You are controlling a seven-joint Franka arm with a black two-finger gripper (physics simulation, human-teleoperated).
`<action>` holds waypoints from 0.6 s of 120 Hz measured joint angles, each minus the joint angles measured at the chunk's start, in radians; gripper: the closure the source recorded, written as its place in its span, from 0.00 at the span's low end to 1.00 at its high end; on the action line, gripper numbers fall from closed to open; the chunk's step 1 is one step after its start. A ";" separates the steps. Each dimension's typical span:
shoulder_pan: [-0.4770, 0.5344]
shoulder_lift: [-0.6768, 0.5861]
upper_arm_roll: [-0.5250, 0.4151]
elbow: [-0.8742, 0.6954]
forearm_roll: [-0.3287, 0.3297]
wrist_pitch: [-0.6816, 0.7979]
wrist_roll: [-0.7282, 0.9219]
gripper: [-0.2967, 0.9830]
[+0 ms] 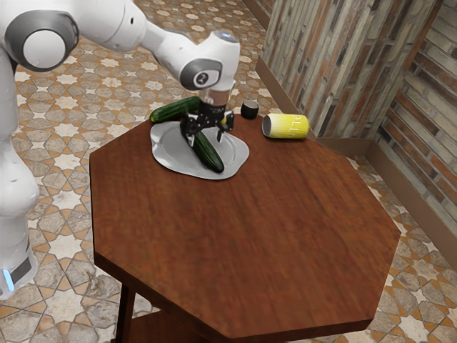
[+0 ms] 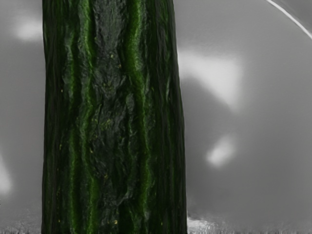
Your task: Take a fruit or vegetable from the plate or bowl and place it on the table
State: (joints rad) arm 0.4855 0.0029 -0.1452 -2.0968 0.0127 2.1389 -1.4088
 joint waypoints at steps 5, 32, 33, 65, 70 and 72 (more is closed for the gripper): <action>-0.002 0.005 0.000 -0.001 -0.001 0.002 0.000 0.23; -0.013 0.024 0.001 -0.001 -0.011 0.008 0.000 0.27; -0.013 0.024 0.001 -0.001 -0.011 0.008 0.000 0.28; 0.004 0.019 0.003 0.001 -0.013 0.009 0.017 0.54; 0.008 0.017 0.002 0.002 -0.013 0.009 0.019 0.56; 0.010 0.014 0.002 0.002 -0.013 0.009 0.020 0.56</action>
State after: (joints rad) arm 0.4954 0.0170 -0.1433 -2.0949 0.0001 2.1475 -1.3889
